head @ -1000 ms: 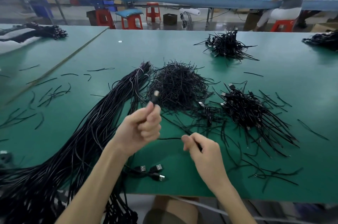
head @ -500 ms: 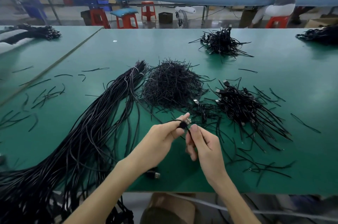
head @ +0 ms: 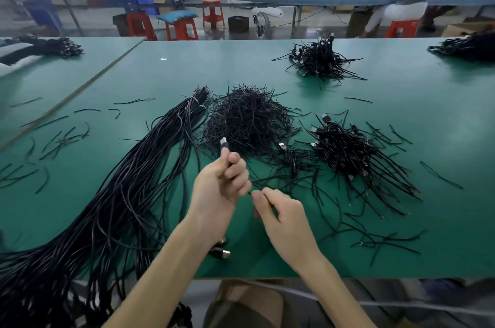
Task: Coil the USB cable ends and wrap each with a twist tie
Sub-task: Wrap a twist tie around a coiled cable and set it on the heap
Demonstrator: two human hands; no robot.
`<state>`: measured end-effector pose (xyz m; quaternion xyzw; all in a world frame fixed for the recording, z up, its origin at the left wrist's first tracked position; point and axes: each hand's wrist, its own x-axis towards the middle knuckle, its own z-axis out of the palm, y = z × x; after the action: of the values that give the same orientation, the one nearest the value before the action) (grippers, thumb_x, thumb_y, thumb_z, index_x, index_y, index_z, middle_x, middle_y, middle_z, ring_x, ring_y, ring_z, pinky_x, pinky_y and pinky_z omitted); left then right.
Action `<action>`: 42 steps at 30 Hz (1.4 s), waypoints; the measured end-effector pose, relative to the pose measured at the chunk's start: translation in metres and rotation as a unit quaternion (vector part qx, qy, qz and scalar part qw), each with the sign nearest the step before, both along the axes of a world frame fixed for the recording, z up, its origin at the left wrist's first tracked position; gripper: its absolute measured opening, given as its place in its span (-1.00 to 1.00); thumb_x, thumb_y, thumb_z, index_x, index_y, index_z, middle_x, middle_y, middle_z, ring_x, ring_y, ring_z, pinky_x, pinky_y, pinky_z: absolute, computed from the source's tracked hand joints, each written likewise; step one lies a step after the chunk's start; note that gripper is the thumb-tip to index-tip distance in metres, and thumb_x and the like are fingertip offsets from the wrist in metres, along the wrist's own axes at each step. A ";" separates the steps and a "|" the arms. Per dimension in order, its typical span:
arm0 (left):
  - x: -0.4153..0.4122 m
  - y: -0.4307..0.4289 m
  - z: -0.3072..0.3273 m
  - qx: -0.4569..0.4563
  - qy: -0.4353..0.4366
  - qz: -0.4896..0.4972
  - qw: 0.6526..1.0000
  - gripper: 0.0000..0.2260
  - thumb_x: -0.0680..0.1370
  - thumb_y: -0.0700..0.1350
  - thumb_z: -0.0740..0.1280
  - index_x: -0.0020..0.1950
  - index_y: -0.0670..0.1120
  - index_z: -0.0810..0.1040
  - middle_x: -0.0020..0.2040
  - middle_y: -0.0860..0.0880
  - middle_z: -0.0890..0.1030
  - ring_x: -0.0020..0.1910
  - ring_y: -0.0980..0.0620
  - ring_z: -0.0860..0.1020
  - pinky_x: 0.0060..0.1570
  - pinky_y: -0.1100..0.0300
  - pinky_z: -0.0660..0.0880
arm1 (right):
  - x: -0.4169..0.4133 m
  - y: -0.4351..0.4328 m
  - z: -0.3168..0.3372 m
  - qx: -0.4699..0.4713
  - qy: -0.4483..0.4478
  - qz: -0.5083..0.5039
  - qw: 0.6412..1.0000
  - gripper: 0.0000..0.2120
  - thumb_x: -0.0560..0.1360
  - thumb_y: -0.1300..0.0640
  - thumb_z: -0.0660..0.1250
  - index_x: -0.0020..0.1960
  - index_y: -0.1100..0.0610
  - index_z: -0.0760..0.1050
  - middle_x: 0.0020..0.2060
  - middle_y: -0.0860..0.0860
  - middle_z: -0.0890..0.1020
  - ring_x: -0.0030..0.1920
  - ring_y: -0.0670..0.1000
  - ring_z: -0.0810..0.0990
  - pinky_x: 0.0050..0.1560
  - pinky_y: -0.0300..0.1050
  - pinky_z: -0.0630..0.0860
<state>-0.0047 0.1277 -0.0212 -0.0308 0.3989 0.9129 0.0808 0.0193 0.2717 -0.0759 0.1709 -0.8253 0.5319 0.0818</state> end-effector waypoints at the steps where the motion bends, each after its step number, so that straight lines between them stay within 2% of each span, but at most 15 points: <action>1: 0.002 -0.008 0.004 -0.002 0.012 -0.016 1.000 -0.70 0.69 -0.01 0.18 -0.21 -0.06 0.44 -0.37 0.06 0.23 -0.47 0.09 0.16 -0.43 0.24 0.21 | 0.000 -0.001 -0.001 0.029 0.005 -0.006 1.000 -0.50 0.65 -0.20 0.14 -0.31 0.12 0.37 -0.43 0.00 0.44 -0.28 0.01 0.41 -0.10 -0.24 0.32; 5: 0.015 -0.037 0.025 -0.131 0.122 -0.139 0.974 -0.67 0.61 0.00 0.26 -0.36 -0.02 0.41 -0.42 0.06 0.21 -0.46 0.07 0.09 -0.39 0.16 0.05 | 0.002 -0.003 -0.002 0.126 0.036 -0.015 0.991 -0.46 0.59 -0.41 0.04 -0.38 -0.06 0.24 -0.44 -0.08 0.34 -0.15 -0.06 0.39 0.07 -0.24 0.33; 7: 0.022 -0.049 0.037 -0.316 0.191 -0.199 0.908 -0.66 0.61 -0.02 0.28 -0.37 -0.02 0.44 -0.46 0.08 0.30 -0.50 0.10 0.19 -0.42 0.26 0.13 | 0.002 -0.004 -0.003 0.177 0.126 -0.042 0.975 -0.49 0.64 -0.31 0.06 -0.37 -0.02 0.21 -0.46 -0.14 0.27 -0.27 -0.04 0.33 0.00 -0.17 0.34; 8: 0.026 -0.053 0.042 -0.436 0.228 -0.231 0.839 -0.66 0.63 -0.02 0.26 -0.35 -0.01 0.47 -0.47 0.11 0.35 -0.51 0.14 0.26 -0.43 0.32 0.19 | 0.002 -0.005 -0.004 0.205 0.175 -0.060 0.961 -0.50 0.66 -0.24 0.07 -0.36 0.01 0.22 -0.46 -0.13 0.27 -0.31 -0.01 0.31 -0.04 -0.12 0.35; 10: 0.030 -0.057 0.045 -0.663 0.288 -0.271 0.635 -0.66 0.67 0.01 0.20 -0.30 0.02 0.48 -0.44 0.09 0.49 -0.48 0.13 0.41 -0.39 0.36 0.30 | 0.001 -0.008 -0.008 0.248 0.241 -0.083 0.935 -0.55 0.68 -0.08 0.11 -0.35 0.06 0.32 -0.47 -0.08 0.36 -0.32 0.04 0.33 -0.11 -0.04 0.38; 12: 0.033 -0.058 0.040 -0.790 0.330 -0.243 0.457 -0.68 0.71 0.06 0.14 -0.22 0.04 0.44 -0.35 0.08 0.56 -0.39 0.09 0.48 -0.31 0.24 0.40 | 0.001 -0.010 -0.009 0.252 0.257 -0.096 0.928 -0.57 0.68 -0.03 0.12 -0.32 0.09 0.39 -0.44 -0.05 0.43 -0.31 0.06 0.36 -0.13 -0.02 0.39; 13: 0.032 -0.059 0.035 -0.819 0.346 -0.211 0.407 -0.70 0.72 0.07 0.11 -0.19 0.06 0.40 -0.32 0.08 0.56 -0.37 0.07 0.48 -0.28 0.17 0.44 | 0.001 -0.009 -0.009 0.240 0.254 -0.106 0.931 -0.57 0.68 -0.03 0.12 -0.32 0.10 0.40 -0.43 -0.05 0.44 -0.30 0.05 0.36 -0.11 -0.02 0.39; 15: 0.025 -0.061 0.022 -0.839 0.366 -0.137 0.378 -0.74 0.72 0.05 0.10 -0.13 0.02 0.34 -0.25 0.11 0.53 -0.31 0.05 0.48 -0.20 0.09 0.47 | 0.002 -0.007 -0.008 0.212 0.246 -0.129 0.937 -0.60 0.67 0.00 0.16 -0.31 0.10 0.42 -0.43 -0.09 0.41 -0.30 0.02 0.35 -0.08 -0.06 0.37; 21: 0.008 -0.057 -0.019 -0.768 0.392 0.071 0.501 -0.83 0.65 -0.12 0.30 0.01 -0.20 0.61 0.00 -0.02 0.71 0.00 0.03 0.63 0.08 0.27 0.50 | 0.005 -0.004 -0.005 0.136 0.199 -0.094 0.966 -0.58 0.71 -0.02 0.12 -0.30 0.08 0.31 -0.42 -0.11 0.30 -0.31 -0.04 0.29 -0.10 -0.07 0.35; 23: 0.008 -0.048 -0.028 -0.713 0.342 0.065 0.608 -0.77 0.67 -0.09 0.27 0.05 -0.24 0.60 -0.02 -0.10 0.70 -0.15 0.13 0.56 -0.07 0.43 0.45 | 0.005 -0.004 -0.005 0.122 0.191 -0.074 0.971 -0.56 0.71 -0.03 0.09 -0.29 0.12 0.36 -0.41 -0.08 0.34 -0.30 -0.04 0.31 -0.13 -0.04 0.37; 25: 0.009 -0.037 -0.029 -0.624 0.270 0.004 0.733 -0.68 0.69 0.01 0.20 0.10 -0.20 0.62 -0.06 -0.17 0.69 -0.29 0.20 0.47 -0.18 0.30 0.42 | 0.006 -0.003 -0.004 0.099 0.194 -0.067 0.974 -0.55 0.72 -0.04 0.07 -0.28 0.13 0.37 -0.40 -0.09 0.34 -0.30 -0.05 0.31 -0.15 -0.04 0.37; 28: 0.009 -0.026 -0.026 -0.497 0.224 -0.064 0.836 -0.69 0.71 -0.08 0.19 0.24 -0.17 0.67 0.15 -0.05 0.72 0.19 0.07 0.64 0.26 0.14 0.50 | 0.009 0.000 -0.002 0.049 0.209 -0.082 0.973 -0.53 0.73 -0.04 0.04 -0.28 0.14 0.38 -0.38 -0.07 0.38 -0.28 -0.04 0.34 -0.16 -0.07 0.37; 35: 0.016 -0.014 -0.024 -0.208 0.104 -0.097 0.968 -0.59 0.75 -0.07 0.06 0.35 -0.32 0.53 0.28 -0.26 0.63 0.30 -0.19 0.61 0.29 0.06 0.53 | 0.008 -0.007 -0.005 0.097 0.269 -0.064 0.956 -0.60 0.70 0.09 0.13 -0.25 0.20 0.48 -0.36 -0.01 0.45 -0.30 0.03 0.39 -0.22 0.01 0.44; 38: 0.010 -0.013 -0.016 -0.041 0.021 -0.032 0.998 -0.63 0.74 -0.05 0.09 0.33 -0.29 0.50 0.10 -0.13 0.71 -0.13 -0.01 0.68 -0.04 0.21 0.59 | 0.007 -0.009 -0.007 0.122 0.258 -0.053 0.957 -0.59 0.71 0.07 0.12 -0.24 0.19 0.48 -0.39 -0.01 0.45 -0.32 0.02 0.37 -0.22 0.03 0.44; 42: 0.006 -0.041 0.006 0.136 -0.025 -0.060 0.989 -0.74 0.67 -0.07 0.22 -0.17 -0.09 0.56 -0.43 0.12 0.35 -0.55 0.15 0.16 -0.52 0.23 0.17 | 0.007 -0.010 -0.005 0.160 0.286 -0.068 0.942 -0.54 0.72 -0.02 0.14 -0.31 0.15 0.38 -0.42 -0.08 0.30 -0.34 -0.03 0.25 -0.26 -0.08 0.37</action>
<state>0.0016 0.0871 -0.0148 -0.0180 0.2699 0.9512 0.1484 0.0263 0.2617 -0.0809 0.2705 -0.8509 0.3147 0.3222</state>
